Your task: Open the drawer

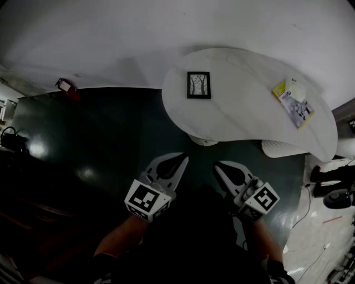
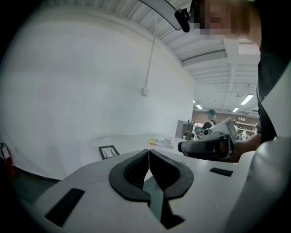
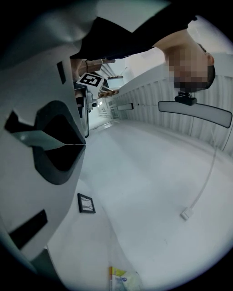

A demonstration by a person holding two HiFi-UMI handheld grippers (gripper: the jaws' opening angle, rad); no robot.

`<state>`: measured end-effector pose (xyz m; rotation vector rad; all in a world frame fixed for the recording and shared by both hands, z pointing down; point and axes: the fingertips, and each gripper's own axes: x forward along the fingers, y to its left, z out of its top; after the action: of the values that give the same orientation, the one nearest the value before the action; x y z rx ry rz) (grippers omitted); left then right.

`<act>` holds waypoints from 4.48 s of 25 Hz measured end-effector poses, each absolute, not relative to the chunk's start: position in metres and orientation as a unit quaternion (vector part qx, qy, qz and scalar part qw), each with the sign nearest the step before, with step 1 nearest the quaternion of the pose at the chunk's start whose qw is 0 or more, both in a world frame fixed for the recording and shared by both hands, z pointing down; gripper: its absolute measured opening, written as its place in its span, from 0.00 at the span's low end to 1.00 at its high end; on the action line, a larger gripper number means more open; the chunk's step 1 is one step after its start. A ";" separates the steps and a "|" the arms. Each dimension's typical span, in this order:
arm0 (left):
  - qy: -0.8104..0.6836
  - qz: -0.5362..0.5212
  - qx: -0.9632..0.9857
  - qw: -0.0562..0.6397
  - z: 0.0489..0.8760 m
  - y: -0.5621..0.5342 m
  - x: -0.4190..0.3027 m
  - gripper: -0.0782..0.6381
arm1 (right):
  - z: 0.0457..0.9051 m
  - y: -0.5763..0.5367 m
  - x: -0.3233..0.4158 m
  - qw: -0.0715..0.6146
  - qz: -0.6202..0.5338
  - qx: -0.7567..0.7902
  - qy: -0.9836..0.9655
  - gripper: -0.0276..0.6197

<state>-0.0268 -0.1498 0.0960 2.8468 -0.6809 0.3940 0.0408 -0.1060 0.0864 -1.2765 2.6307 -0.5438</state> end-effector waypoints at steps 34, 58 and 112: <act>-0.185 0.096 0.977 0.041 0.458 -0.208 0.028 0.13 | 0.453 -0.166 0.062 0.005 -0.118 -0.389 0.914 0.07; -0.091 0.154 0.981 0.070 0.693 -0.231 0.043 0.16 | 0.690 -0.204 0.070 -0.116 -0.143 -0.344 0.921 0.07; 0.030 0.483 0.873 -0.054 0.957 -0.252 0.086 0.23 | 0.945 -0.261 0.085 -0.388 -0.107 -0.386 0.830 0.08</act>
<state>0.0860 -0.2522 0.9571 2.8425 0.0982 1.5714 0.0853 -0.2613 0.9446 -1.6496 3.5468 -0.4564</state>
